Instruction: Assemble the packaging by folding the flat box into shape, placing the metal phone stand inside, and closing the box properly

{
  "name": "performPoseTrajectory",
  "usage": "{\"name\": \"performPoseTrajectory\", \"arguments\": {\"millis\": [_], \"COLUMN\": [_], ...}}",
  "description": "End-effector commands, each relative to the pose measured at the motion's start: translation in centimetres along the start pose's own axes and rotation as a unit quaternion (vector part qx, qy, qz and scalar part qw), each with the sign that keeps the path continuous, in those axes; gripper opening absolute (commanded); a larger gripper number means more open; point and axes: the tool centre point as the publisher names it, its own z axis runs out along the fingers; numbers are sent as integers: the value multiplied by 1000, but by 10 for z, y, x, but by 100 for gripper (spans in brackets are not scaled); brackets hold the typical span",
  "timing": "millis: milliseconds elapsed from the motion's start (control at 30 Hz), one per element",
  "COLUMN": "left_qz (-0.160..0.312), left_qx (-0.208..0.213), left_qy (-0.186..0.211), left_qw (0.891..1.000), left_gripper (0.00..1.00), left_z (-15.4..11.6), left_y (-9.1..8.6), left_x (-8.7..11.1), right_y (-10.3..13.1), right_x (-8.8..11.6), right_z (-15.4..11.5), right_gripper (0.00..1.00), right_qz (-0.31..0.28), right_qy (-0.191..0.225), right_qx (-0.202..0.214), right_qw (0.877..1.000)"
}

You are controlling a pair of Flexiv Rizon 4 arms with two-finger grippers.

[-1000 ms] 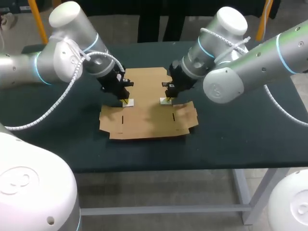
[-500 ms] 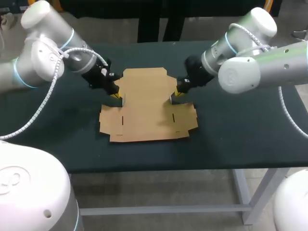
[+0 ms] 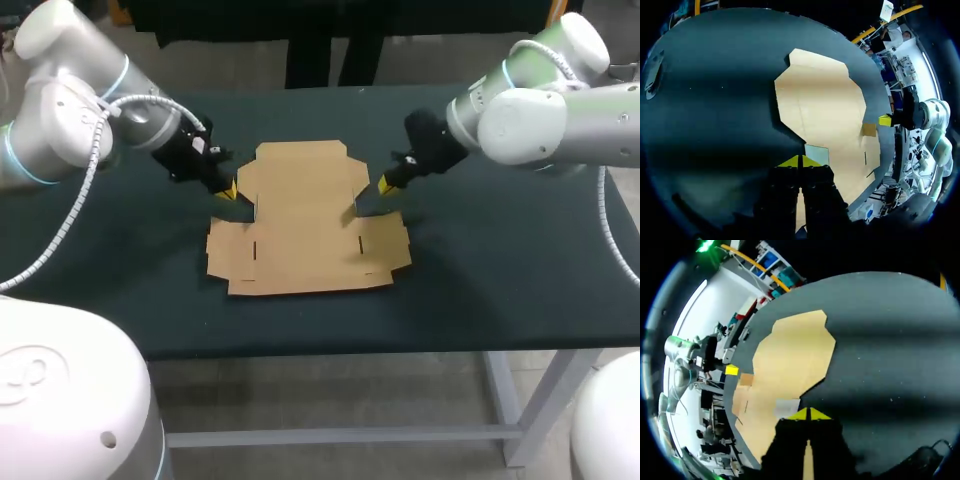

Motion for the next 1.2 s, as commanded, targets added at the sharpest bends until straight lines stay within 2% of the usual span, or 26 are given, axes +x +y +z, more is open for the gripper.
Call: {"name": "performPoseTrajectory", "arguments": {"millis": [33,433,667,900,1200], "left_qz": [-3,-6,-23,-37,-44], "left_qx": [0,7,15,22,36], "left_qy": [2,9,3,1,5], "left_qw": [1000,1000,1000,999,998], "left_gripper": [0,0,0,0,0], "left_z": [-15,-43,-57,-72,-82], "left_y": [5,14,27,50,91], "left_x": [-1,3,4,3,0], "right_y": [-1,-17,-24,-37,-73], "right_x": [-7,-20,-19,-9,0], "right_z": [-20,-65,-80,-94,-108], "right_gripper": [0,0,0,0,0], "right_qz": [1,12,20,32,72], "right_qy": [67,78,76,65,50], "right_qx": [5,-9,-9,-4,-1], "right_qw": [998,997,997,997,996]}}
